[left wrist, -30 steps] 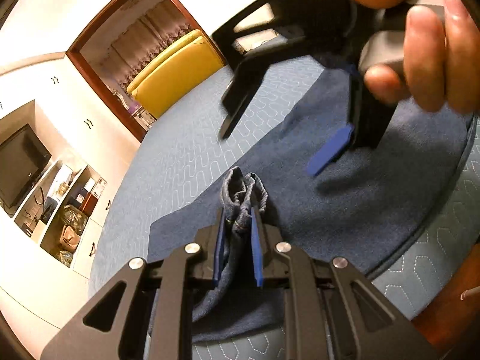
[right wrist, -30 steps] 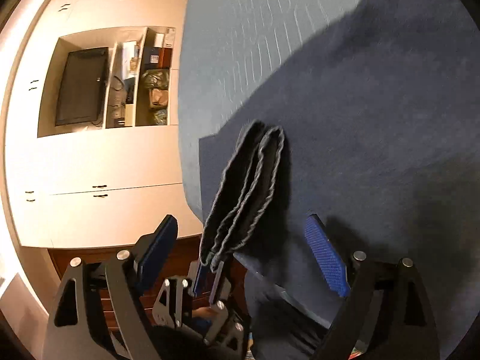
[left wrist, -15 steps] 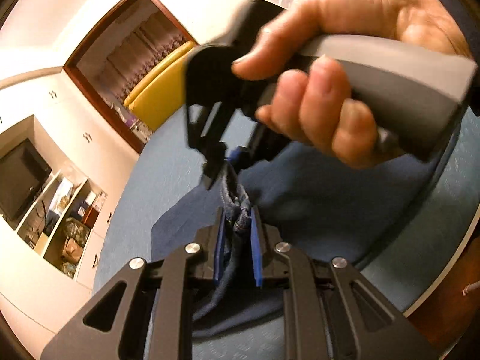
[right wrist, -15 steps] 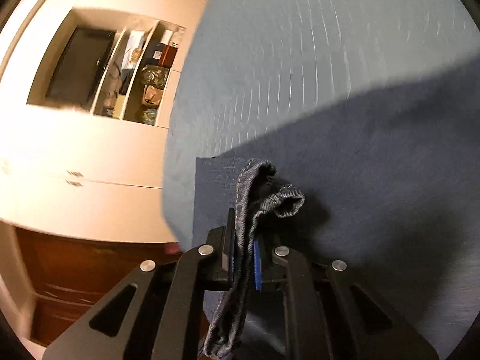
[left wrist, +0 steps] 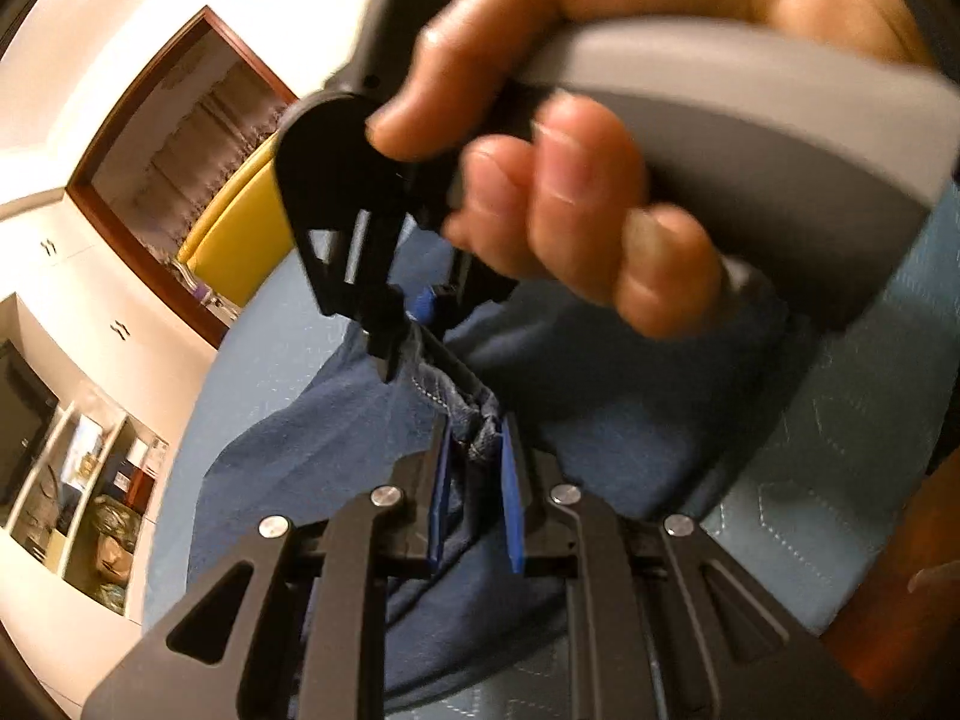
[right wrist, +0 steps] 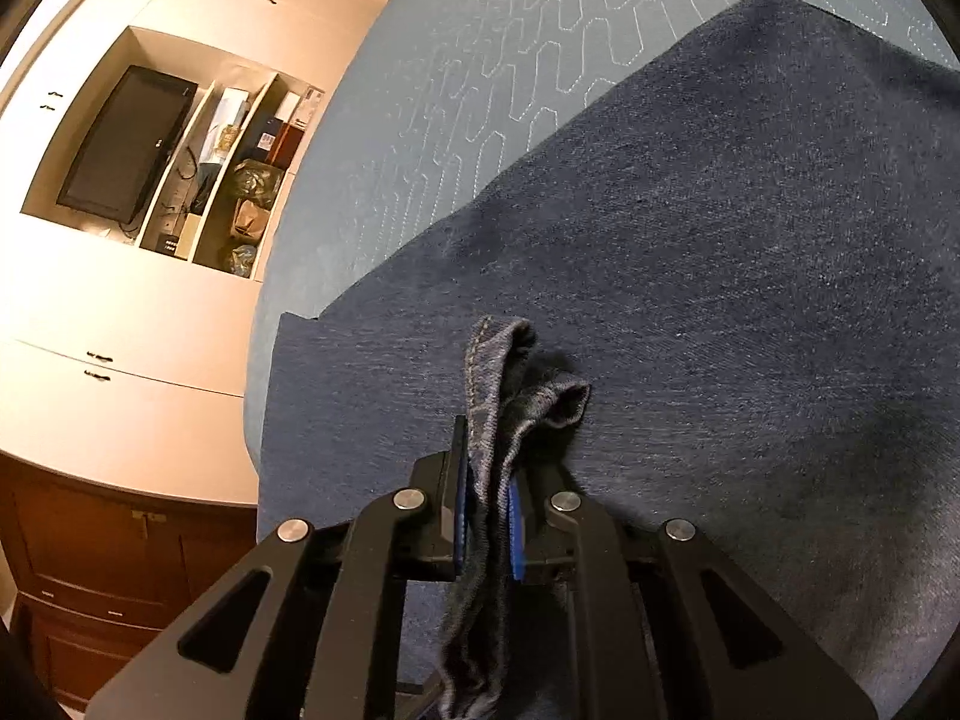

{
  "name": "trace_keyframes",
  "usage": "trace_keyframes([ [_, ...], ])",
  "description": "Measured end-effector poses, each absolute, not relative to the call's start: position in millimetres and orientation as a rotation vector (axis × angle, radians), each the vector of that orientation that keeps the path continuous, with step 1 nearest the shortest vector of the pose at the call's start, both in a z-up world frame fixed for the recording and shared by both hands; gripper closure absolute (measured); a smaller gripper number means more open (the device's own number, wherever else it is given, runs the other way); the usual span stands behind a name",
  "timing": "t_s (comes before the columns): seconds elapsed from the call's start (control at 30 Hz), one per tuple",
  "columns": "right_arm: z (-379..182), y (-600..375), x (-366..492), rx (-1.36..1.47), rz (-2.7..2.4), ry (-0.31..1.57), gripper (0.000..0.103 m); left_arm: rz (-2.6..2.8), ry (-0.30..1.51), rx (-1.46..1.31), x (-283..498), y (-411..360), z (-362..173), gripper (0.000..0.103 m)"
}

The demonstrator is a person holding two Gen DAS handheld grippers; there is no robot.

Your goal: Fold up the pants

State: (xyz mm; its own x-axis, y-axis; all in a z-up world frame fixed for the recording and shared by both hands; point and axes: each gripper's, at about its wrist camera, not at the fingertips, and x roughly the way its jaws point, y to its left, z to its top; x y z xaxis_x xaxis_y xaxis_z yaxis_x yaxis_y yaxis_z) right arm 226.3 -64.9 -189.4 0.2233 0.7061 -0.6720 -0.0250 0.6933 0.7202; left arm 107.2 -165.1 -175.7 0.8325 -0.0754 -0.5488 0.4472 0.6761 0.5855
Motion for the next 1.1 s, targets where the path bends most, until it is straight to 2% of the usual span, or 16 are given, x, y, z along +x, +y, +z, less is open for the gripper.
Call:
trace_keyframes([
  [0.3, -190, -80, 231, 0.708, 0.581, 1.255, 0.081, -0.269, 0.495, 0.792, 105, -172, -188, 0.087],
  [0.53, -193, -85, 233, 0.817, 0.607, 1.24, 0.074, -0.232, 0.462, 0.67, 98, -163, -167, 0.087],
  [0.57, -195, -91, 231, 0.836, 0.608, 1.24, 0.069, -0.23, 0.462, 0.653, 97, -162, -164, 0.087],
  [0.6, -195, -91, 231, 0.853, 0.614, 1.236, 0.059, -0.23, 0.462, 0.638, 98, -161, -161, 0.087],
  [0.67, -190, -91, 231, 0.86, 0.634, 1.218, 0.047, -0.233, 0.458, 0.619, 100, -158, -155, 0.087],
  [0.7, -187, -90, 232, 0.842, 0.625, 1.214, 0.044, -0.237, 0.457, 0.62, 99, -159, -154, 0.087],
  [0.77, -180, -86, 235, 0.788, 0.589, 1.2, 0.044, -0.246, 0.451, 0.631, 98, -161, -154, 0.087],
  [0.83, -174, -83, 239, 0.755, 0.573, 1.196, 0.055, -0.247, 0.45, 0.657, 97, -161, -156, 0.087],
  [0.87, -170, -78, 242, 0.731, 0.572, 1.198, 0.077, -0.246, 0.449, 0.669, 95, -161, -158, 0.087],
  [0.9, -165, -76, 242, 0.69, 0.569, 1.197, 0.084, -0.245, 0.448, 0.679, 95, -162, -159, 0.087],
  [1.1, -113, -70, 230, 0.41, 0.471, 1.087, 0.087, -0.247, 0.4, 0.724, 93, -177, -150, 0.087],
])
